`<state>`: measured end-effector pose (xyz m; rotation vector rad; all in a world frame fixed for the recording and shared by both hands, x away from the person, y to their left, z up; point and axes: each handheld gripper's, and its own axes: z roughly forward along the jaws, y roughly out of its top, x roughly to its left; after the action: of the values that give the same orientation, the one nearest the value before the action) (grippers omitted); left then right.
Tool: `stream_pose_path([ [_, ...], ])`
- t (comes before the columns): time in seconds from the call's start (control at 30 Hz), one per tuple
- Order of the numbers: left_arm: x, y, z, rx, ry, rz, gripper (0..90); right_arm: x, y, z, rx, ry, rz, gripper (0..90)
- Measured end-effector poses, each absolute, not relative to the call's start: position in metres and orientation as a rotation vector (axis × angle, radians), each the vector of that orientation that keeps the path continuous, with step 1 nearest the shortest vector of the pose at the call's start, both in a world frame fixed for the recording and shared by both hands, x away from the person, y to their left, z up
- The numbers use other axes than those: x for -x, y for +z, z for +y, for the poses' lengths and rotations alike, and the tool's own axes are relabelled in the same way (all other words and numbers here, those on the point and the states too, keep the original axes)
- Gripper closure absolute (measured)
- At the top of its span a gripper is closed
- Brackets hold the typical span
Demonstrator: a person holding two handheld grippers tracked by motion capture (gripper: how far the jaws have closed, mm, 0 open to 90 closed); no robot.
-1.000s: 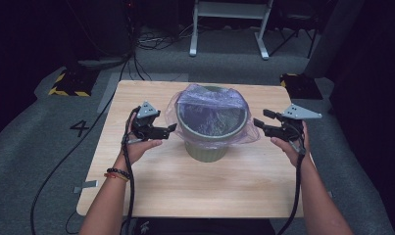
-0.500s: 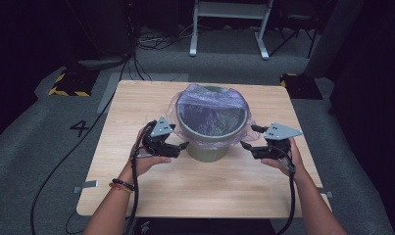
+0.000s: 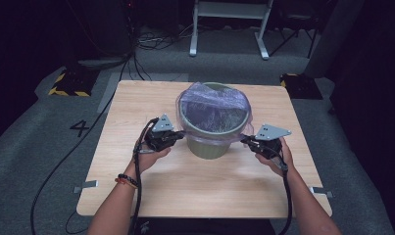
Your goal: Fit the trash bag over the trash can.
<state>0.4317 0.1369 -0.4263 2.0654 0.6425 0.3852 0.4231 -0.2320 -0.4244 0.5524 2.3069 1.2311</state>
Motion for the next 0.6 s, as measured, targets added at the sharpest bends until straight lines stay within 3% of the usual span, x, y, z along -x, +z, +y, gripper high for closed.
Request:
stream_pose_path([
  [0.3, -0.447, -0.448, 0.129, -2.174, 0.402, 0.725, 87.8, -0.443, -0.450, -0.232, -0.649, 1.138, 2.406, 88.0],
  [0.4, -0.448, -0.450, 0.129, -2.156, 0.427, 0.767, 77.0, -0.449, -0.454, -0.231, -0.680, 1.117, 2.398, 83.5],
  [0.47, -0.449, -0.451, 0.131, -2.133, 0.420, 0.808, 58.3, -0.450, -0.455, -0.231, -0.701, 1.104, 2.378, 77.2],
  [0.6, -0.440, -0.448, 0.143, -2.065, 0.416, 0.802, 31.6, -0.447, -0.450, -0.240, -0.728, 1.186, 2.345, 63.9],
])
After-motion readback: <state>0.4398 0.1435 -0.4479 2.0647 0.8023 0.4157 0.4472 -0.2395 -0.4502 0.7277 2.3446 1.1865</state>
